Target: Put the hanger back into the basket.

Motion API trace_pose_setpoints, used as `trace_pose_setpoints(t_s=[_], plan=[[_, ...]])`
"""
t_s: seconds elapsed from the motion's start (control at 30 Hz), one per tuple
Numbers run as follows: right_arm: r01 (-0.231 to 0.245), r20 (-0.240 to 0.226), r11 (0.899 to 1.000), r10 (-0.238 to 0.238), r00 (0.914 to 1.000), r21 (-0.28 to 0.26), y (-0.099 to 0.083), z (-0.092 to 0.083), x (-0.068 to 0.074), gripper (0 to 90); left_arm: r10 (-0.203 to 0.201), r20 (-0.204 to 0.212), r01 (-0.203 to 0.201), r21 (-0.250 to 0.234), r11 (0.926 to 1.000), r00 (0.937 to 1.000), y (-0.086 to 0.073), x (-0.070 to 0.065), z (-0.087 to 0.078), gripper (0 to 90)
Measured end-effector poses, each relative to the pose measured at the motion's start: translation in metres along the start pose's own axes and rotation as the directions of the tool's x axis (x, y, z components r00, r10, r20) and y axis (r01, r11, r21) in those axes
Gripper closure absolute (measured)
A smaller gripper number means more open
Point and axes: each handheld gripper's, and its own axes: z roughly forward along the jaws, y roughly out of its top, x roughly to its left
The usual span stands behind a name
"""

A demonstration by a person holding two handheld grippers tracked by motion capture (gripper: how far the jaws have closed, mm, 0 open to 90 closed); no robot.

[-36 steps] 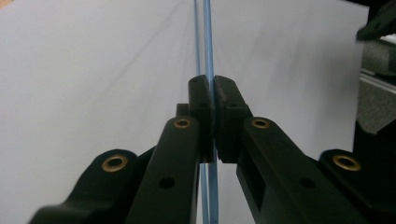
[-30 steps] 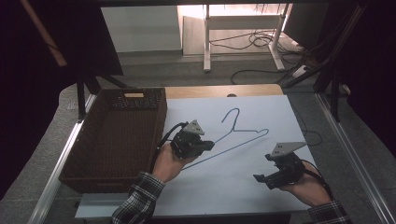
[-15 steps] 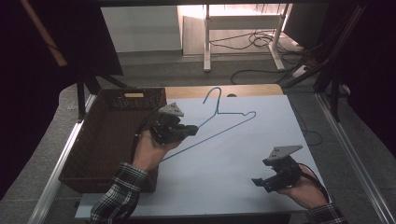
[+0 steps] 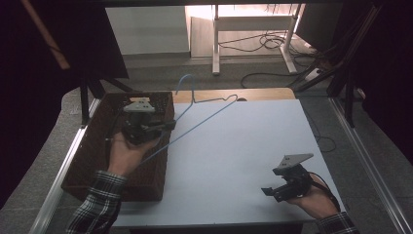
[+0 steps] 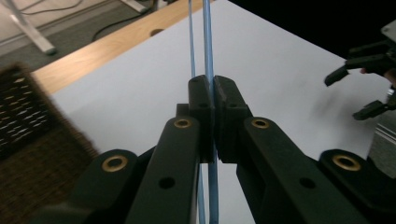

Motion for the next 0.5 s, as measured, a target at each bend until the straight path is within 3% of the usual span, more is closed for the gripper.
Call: trace_pose_setpoints(t_s=[0.27, 0.5], plan=[[0.005, 0.007, 1.0, -0.005, 1.0, -0.008, -0.002, 0.005, 0.003, 14.8, -0.038, -0.084, 0.036, -0.03, 0.9989, 0.9957, -0.016, 0.021, -0.032, 88.0], [0.005, 0.004, 1.0, -0.005, 1.0, -0.002, -0.003, 0.006, 0.003, 14.7, -0.076, -0.158, 0.068, -0.054, 0.9962, 0.9845, -0.035, 0.041, -0.059, 88.0]])
